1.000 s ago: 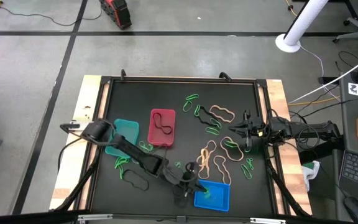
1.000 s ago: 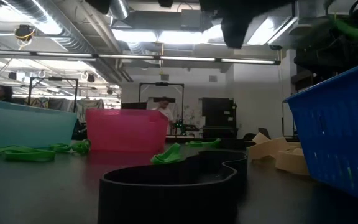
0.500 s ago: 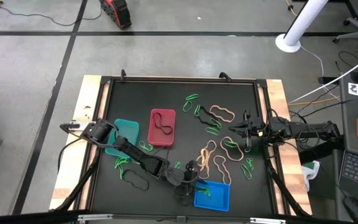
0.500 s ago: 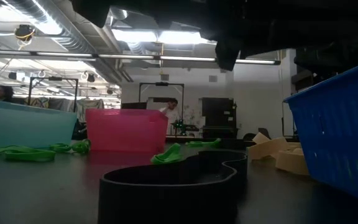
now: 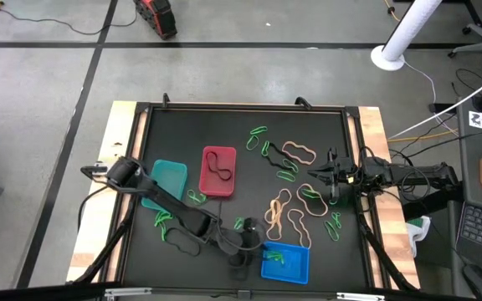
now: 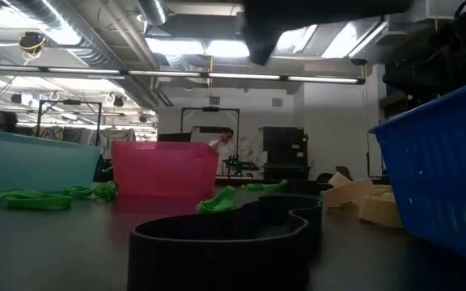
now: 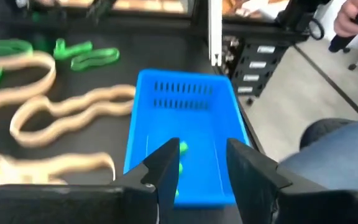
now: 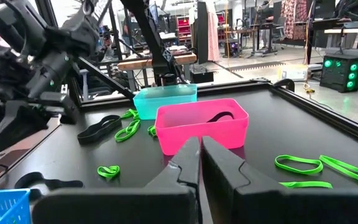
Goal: Sort rubber bands into baskets
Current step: Put the black rubber band into the pink bin
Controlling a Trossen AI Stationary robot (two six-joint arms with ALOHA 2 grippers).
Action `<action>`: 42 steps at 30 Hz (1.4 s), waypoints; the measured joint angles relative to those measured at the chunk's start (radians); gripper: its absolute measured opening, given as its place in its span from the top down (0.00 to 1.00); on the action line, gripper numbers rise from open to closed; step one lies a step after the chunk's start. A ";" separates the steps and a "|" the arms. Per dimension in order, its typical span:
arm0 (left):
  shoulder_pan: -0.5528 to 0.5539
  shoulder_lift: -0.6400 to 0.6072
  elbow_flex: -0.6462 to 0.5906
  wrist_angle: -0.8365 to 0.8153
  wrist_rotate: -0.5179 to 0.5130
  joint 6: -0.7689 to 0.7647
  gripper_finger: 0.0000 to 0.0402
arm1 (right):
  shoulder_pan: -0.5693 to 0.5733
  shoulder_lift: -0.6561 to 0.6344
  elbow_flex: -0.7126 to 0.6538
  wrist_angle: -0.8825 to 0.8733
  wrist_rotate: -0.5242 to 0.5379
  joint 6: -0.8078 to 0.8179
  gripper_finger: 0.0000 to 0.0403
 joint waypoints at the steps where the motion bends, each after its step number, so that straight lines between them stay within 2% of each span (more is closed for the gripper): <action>1: -0.004 -0.012 0.000 -0.038 0.000 -0.030 0.68 | 0.000 0.000 0.000 0.000 0.000 0.000 0.95; 10: -0.045 -0.061 0.000 -0.311 0.003 -0.299 0.68 | 0.000 0.000 0.000 0.000 0.000 0.000 0.95; 25: -0.063 -0.060 0.000 -0.542 0.075 -0.694 0.68 | 0.000 0.000 0.000 0.000 0.000 0.000 0.95; 33: -0.063 -0.053 0.000 -0.548 0.071 -0.723 0.68 | 0.000 0.000 0.000 0.000 0.000 0.000 0.95; 42: -0.063 -0.046 0.000 -0.507 -0.030 -0.700 0.68 | 0.000 0.000 0.000 0.000 0.000 0.000 0.95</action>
